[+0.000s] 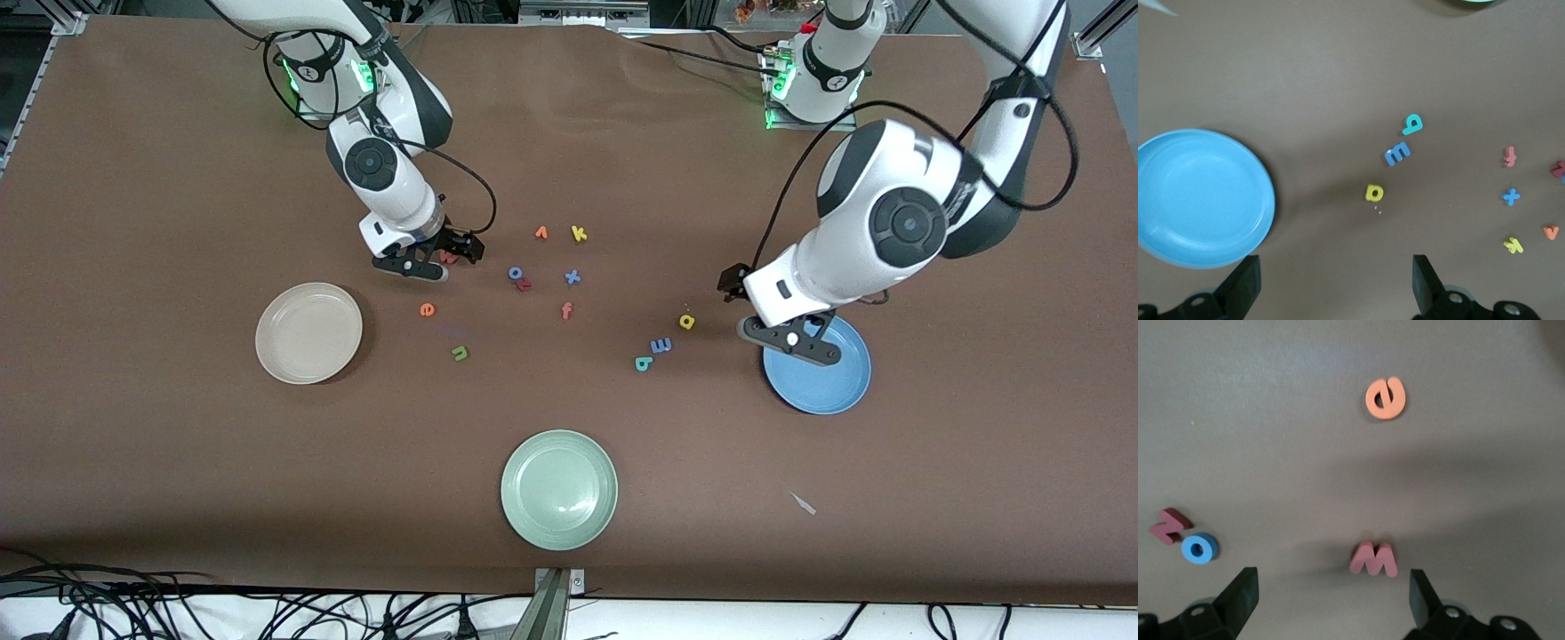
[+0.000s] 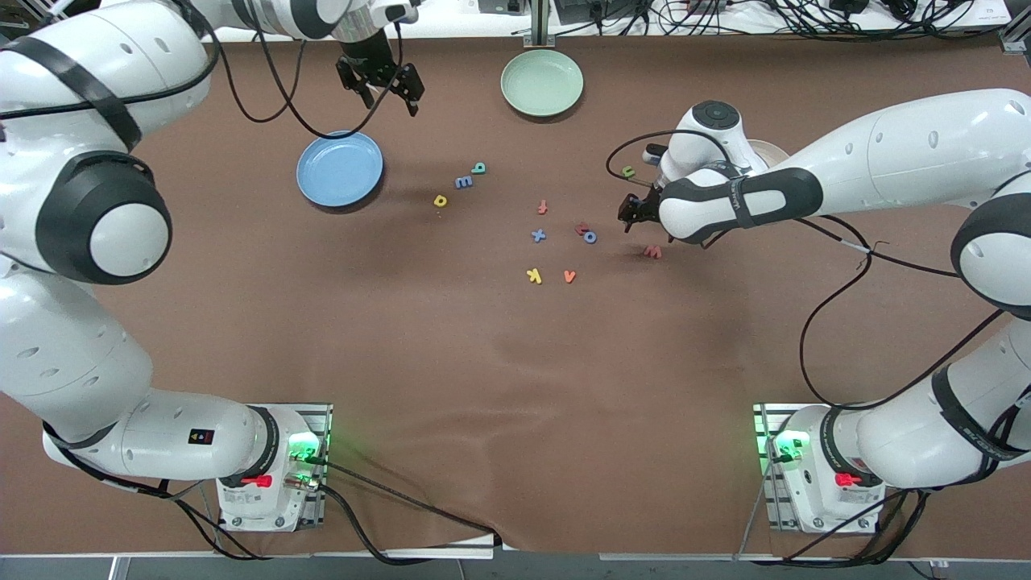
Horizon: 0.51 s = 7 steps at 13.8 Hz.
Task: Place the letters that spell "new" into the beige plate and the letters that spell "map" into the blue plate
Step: 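Reach the right gripper to the pink m while the left gripper reaches the blue E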
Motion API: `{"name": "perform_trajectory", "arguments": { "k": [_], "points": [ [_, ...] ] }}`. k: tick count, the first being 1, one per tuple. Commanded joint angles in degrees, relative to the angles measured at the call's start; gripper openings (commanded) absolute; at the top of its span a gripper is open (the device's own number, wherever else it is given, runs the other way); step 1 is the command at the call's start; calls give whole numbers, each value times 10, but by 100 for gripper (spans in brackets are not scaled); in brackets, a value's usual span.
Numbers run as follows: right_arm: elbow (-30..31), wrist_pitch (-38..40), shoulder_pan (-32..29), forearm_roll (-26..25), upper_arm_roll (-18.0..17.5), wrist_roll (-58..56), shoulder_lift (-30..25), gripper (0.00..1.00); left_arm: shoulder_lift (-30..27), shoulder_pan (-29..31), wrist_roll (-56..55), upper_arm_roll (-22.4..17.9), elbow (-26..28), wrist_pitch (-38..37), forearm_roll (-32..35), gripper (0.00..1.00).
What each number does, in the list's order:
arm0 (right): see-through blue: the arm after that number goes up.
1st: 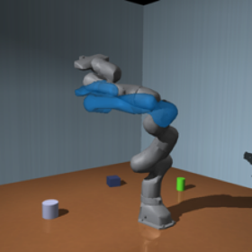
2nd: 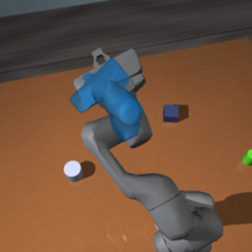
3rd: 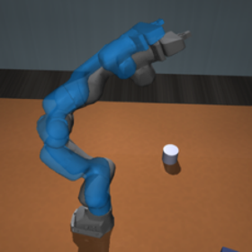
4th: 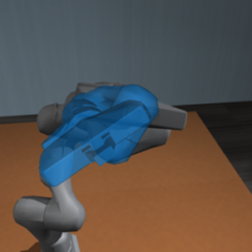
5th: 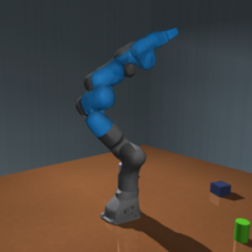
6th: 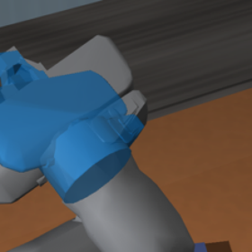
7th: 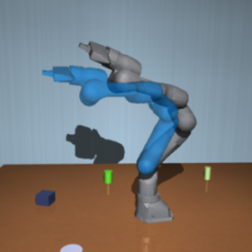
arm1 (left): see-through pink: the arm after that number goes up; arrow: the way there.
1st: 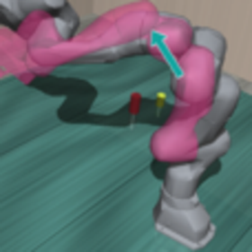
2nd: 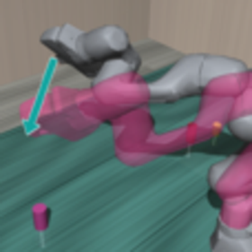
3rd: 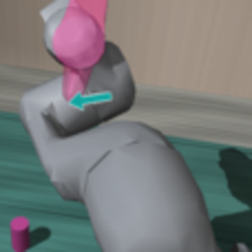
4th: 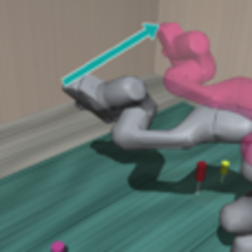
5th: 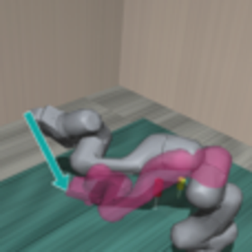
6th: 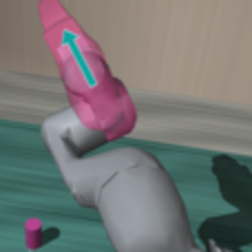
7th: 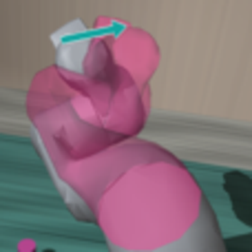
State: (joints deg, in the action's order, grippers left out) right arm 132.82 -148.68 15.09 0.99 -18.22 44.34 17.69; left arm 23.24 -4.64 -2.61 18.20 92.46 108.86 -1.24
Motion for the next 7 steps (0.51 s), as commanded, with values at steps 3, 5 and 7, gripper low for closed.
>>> {"name": "perform_trajectory", "arguments": {
  "k": [3, 5, 7],
  "points": [
    [38, -37, 3, -28, 1, 14, -2, 100, 81, -45, 104, -1, -24, 76, -6, 100],
    [40, -43, 3, -36, 2, 14, 5, 100, 109, -65, 166, -2, -24, 113, -5, 100],
    [39, -50, 3, -40, 2, 14, 13, 100, 136, -91, 193, -3, -22, 157, 37, 100]
  ]
}}
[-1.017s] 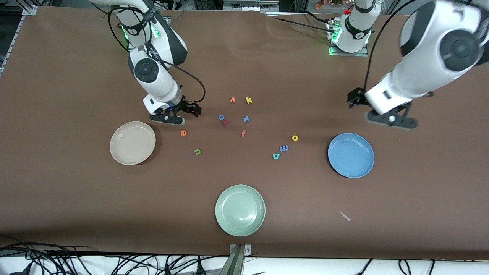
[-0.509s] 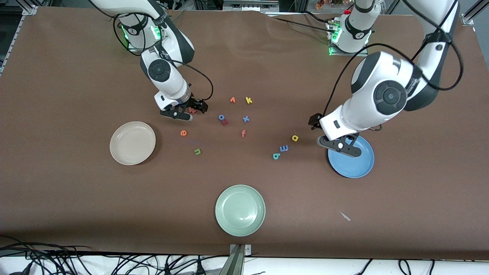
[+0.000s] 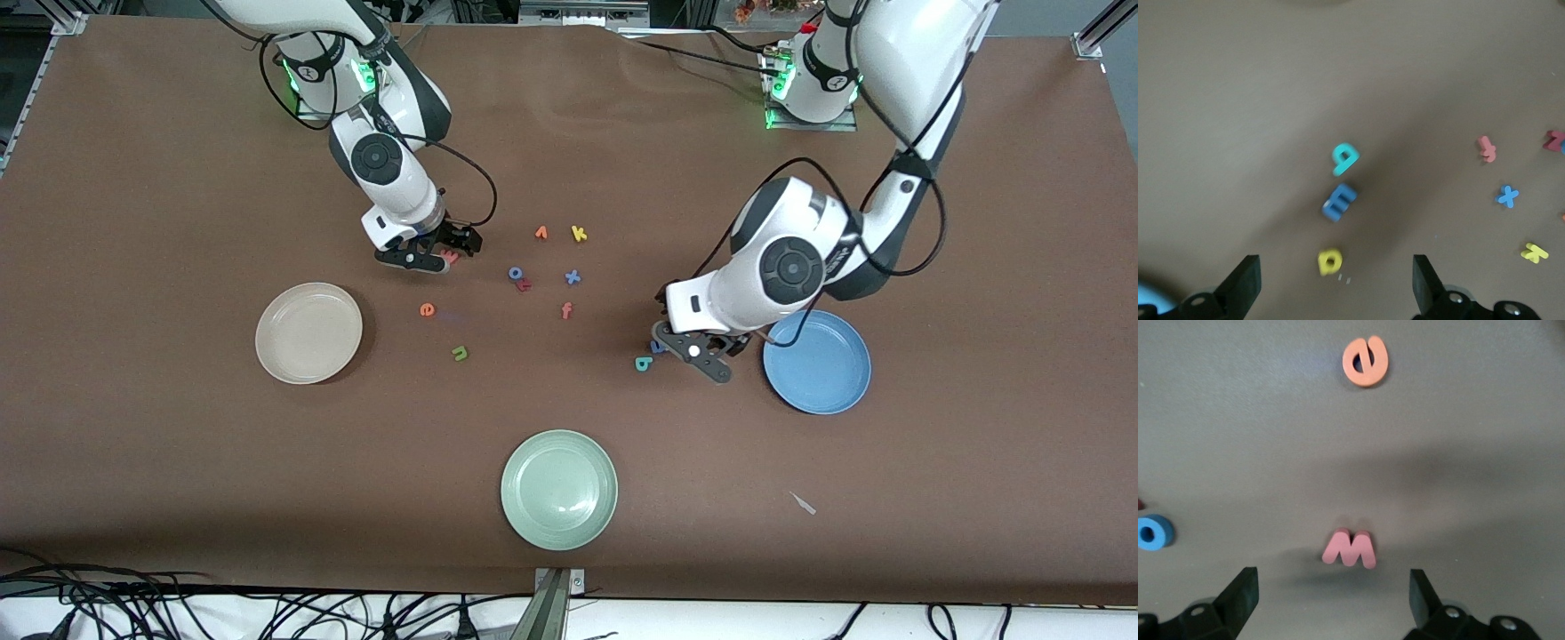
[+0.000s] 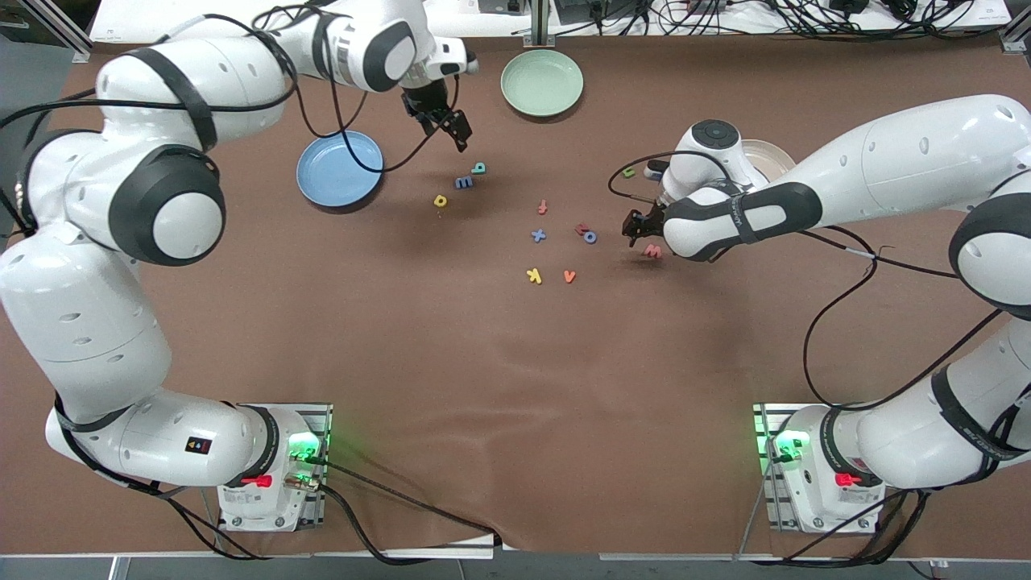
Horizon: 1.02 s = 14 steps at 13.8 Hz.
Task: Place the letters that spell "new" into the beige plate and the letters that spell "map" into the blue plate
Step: 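Reach the right gripper to the pink m while the left gripper reaches the blue E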
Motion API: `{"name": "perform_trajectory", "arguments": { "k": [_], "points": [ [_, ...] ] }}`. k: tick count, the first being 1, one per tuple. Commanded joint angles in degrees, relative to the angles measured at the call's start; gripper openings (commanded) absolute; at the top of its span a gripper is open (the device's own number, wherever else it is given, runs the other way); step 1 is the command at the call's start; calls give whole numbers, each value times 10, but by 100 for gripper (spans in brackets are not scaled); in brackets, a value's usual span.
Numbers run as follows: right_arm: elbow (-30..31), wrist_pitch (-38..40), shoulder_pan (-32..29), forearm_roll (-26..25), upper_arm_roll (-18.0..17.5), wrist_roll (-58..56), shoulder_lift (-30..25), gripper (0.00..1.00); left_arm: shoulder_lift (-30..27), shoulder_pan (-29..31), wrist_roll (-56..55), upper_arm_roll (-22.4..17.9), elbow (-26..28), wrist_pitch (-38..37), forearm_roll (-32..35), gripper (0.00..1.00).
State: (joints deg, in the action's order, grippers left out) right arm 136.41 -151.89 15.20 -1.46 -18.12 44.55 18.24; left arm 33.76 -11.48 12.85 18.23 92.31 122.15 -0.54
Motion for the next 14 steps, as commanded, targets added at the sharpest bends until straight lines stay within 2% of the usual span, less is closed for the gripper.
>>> {"name": "perform_trajectory", "arguments": {
  "k": [1, 3, 5, 7, 9, 13, 14],
  "points": [
    [4, -24, 2, -24, 2, 12, 15, 99, 41, -28, 45, -2, -20, 34, 79, 100],
    [3, -39, 2, -37, 11, 13, 28, 99, 67, -41, 91, -1, -19, 50, 130, 99],
    [3, -54, 2, -48, 16, 14, 41, 99, 78, -47, 151, -1, -6, 93, 135, 98],
    [3, -61, 9, -50, 20, 16, 47, 99, 91, -44, 216, -1, -6, 102, 134, 96],
    [3, -61, 31, -50, 40, 17, 47, 97, 101, -43, 237, -3, -5, 105, 135, 96],
    [1, -61, 120, -50, 106, 40, 49, 80, 113, -41, 267, -11, -5, 106, 143, 87],
    [1, -62, 131, -51, 119, 40, 49, 77, 118, -41, 267, -13, -6, 107, 143, 79]
  ]
}}
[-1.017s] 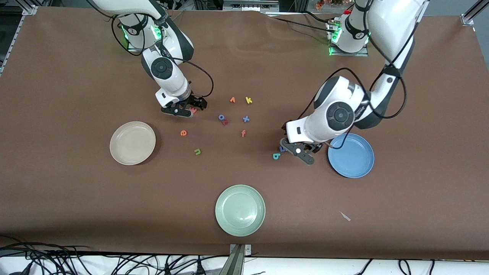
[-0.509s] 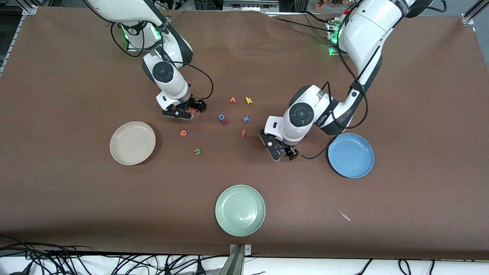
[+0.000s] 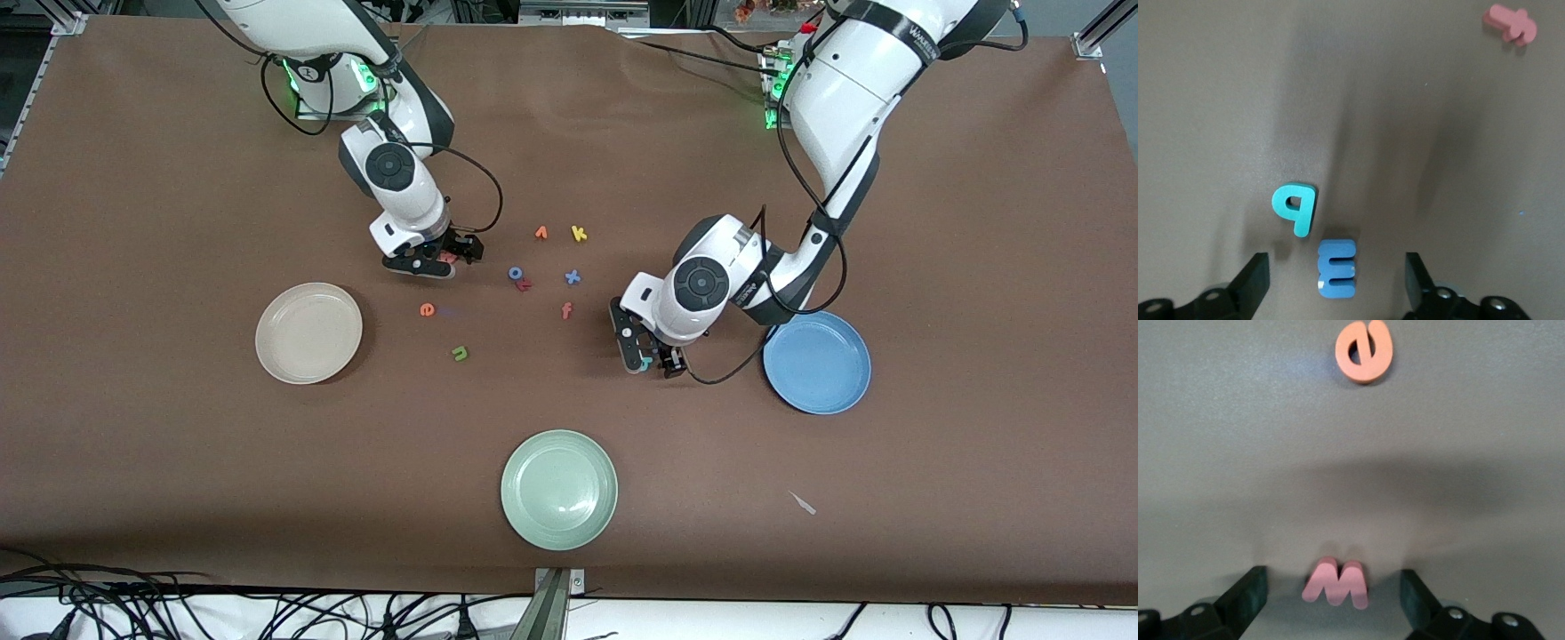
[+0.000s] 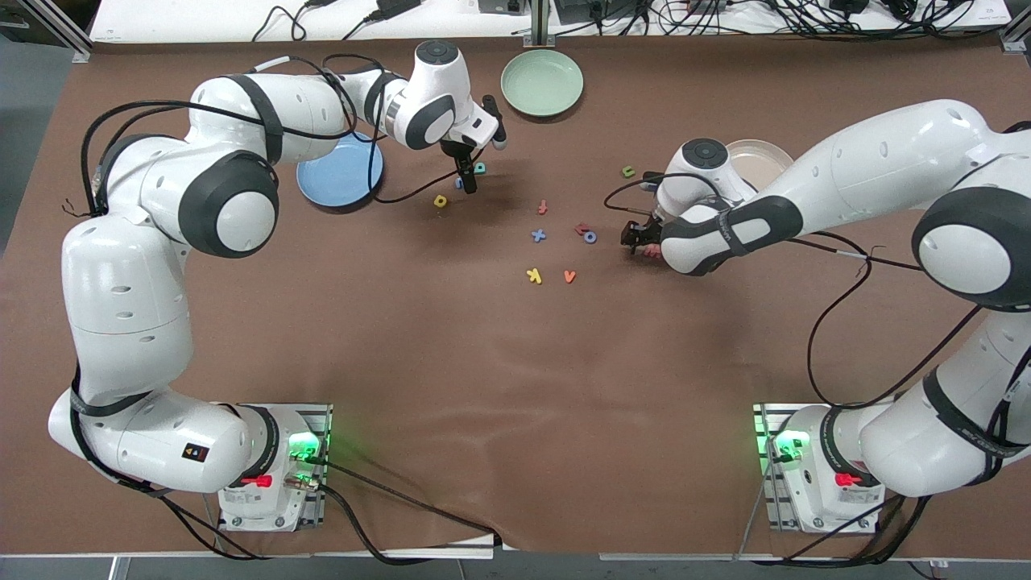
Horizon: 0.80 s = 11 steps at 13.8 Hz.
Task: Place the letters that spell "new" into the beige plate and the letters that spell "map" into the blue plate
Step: 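Close the right gripper on the pink m while the left gripper grasps the blue E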
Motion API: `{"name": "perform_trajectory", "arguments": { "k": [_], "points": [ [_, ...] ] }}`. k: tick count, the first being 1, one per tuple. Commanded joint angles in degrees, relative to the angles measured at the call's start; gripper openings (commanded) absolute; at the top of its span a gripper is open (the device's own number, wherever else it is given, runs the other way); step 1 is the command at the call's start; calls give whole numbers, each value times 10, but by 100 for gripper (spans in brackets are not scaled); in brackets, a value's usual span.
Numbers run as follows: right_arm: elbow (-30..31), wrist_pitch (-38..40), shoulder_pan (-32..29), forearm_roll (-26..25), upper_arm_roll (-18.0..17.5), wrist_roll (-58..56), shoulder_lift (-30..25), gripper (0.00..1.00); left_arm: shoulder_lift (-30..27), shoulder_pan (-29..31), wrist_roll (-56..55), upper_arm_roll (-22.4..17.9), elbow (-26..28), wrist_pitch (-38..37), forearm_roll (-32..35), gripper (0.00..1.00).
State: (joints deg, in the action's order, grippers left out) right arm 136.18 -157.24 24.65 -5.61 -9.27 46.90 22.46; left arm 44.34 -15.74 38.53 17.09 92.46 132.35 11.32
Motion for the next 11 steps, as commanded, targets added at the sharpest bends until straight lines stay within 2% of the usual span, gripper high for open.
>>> {"name": "perform_trajectory", "arguments": {
  "k": [1, 2, 4, 5, 7, 8, 11],
  "points": [
    [3, -10, 37, -10, 31, 17, 7, 76, 12, 1, 11, -3, -6, 8, 26, 66],
    [3, -10, 37, -10, 31, 16, 7, 74, 14, 1, 11, -4, -6, 8, 38, 57],
    [2, -10, 37, -11, 32, 16, 6, 71, 22, 2, 9, -4, -6, 9, 64, 47],
    [2, -10, 37, -11, 32, 16, 6, 69, 22, 2, 9, -4, -6, 9, 67, 37],
    [1, -10, 37, -11, 33, 16, 6, 66, 22, 5, 10, -4, -7, 8, 67, 10],
    [1, -10, 37, -11, 33, 16, 6, 65, 19, 6, 11, -4, -7, 7, 67, 0],
    [1, -10, 37, -12, 36, 14, 5, 60, 10, 8, 10, -3, -11, -3, 67, 0]
  ]
}}
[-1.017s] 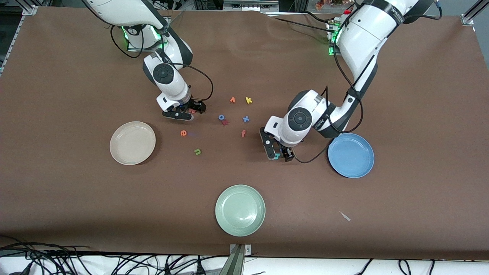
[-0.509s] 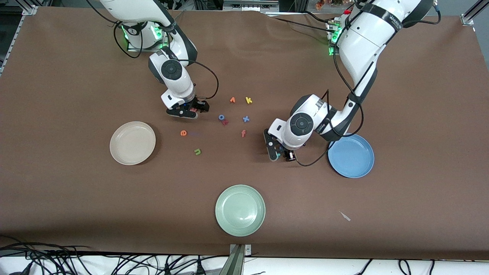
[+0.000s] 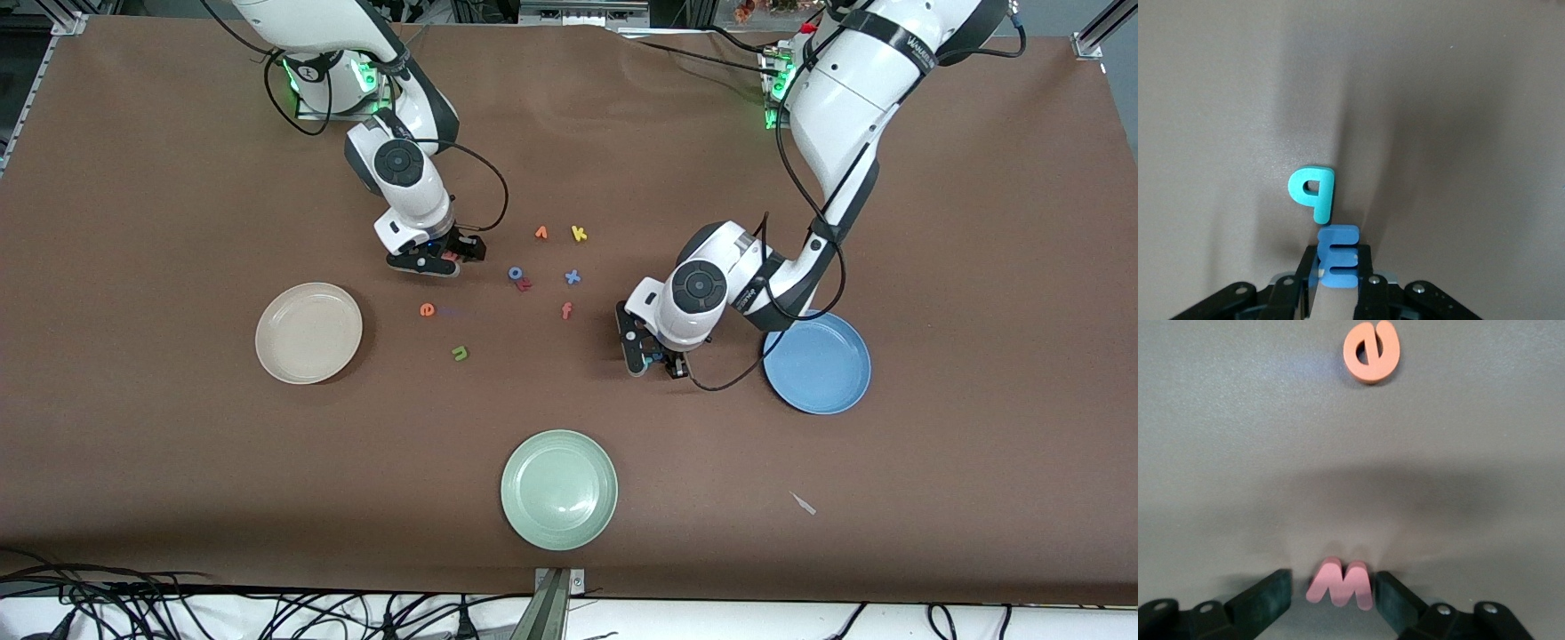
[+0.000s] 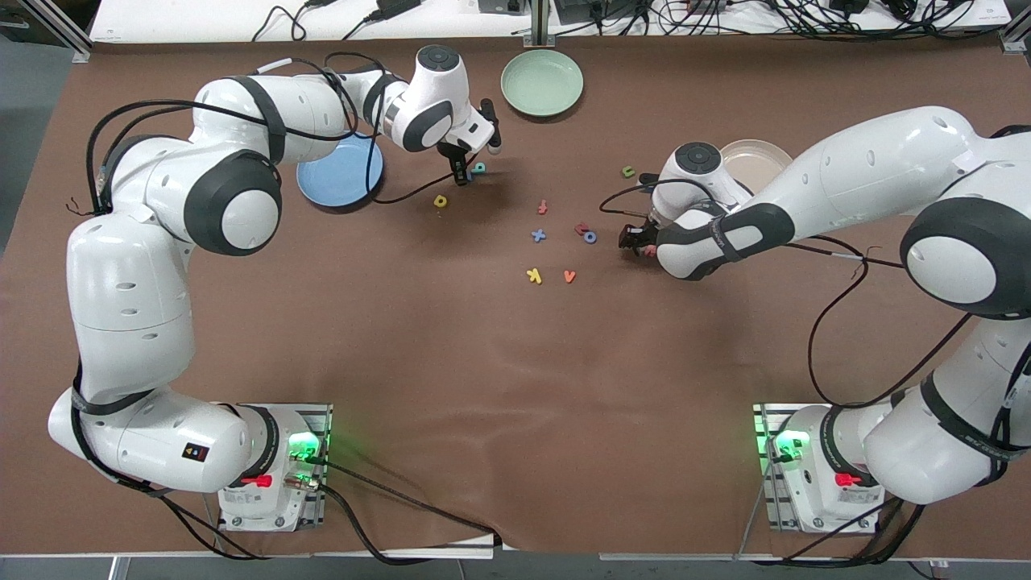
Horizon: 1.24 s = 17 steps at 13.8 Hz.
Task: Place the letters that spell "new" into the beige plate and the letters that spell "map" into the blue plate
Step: 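Close the right gripper on the pink m while the left gripper grasps the blue E, then drop the m on the white plate while the left gripper drops E on blue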
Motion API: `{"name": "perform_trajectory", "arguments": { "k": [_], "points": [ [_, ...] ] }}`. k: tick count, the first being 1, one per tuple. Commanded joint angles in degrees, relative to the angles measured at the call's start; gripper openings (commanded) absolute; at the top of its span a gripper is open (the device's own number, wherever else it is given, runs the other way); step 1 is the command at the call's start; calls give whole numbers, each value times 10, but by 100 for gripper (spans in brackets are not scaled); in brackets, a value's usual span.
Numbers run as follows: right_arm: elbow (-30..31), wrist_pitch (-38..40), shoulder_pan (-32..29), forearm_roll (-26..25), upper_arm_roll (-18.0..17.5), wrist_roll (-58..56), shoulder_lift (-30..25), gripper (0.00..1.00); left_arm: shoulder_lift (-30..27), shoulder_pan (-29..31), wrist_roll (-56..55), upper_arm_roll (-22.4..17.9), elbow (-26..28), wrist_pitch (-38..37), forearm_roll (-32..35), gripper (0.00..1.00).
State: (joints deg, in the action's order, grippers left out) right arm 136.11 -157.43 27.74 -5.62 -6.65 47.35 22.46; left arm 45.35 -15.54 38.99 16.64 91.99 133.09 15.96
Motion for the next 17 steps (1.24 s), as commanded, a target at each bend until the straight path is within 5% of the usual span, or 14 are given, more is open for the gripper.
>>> {"name": "perform_trajectory", "arguments": {
  "k": [1, 6, 12, 17],
  "points": [
    [2, -8, 6, -13, 10, 10, 4, 57, -8, 6, 7, 1, -8, -24, 21, 0],
    [1, -8, 6, -15, 11, 7, 0, 35, -67, 23, 7, 3, -12, -129, 20, 0],
    [-29, 67, 5, -17, 40, -43, -38, 35, -113, 96, 22, 1, -8, -249, 21, 0],
    [-94, 210, 4, -13, 114, -194, -71, 35, -107, 175, 25, 1, 23, -218, 86, 0]
  ]
}}
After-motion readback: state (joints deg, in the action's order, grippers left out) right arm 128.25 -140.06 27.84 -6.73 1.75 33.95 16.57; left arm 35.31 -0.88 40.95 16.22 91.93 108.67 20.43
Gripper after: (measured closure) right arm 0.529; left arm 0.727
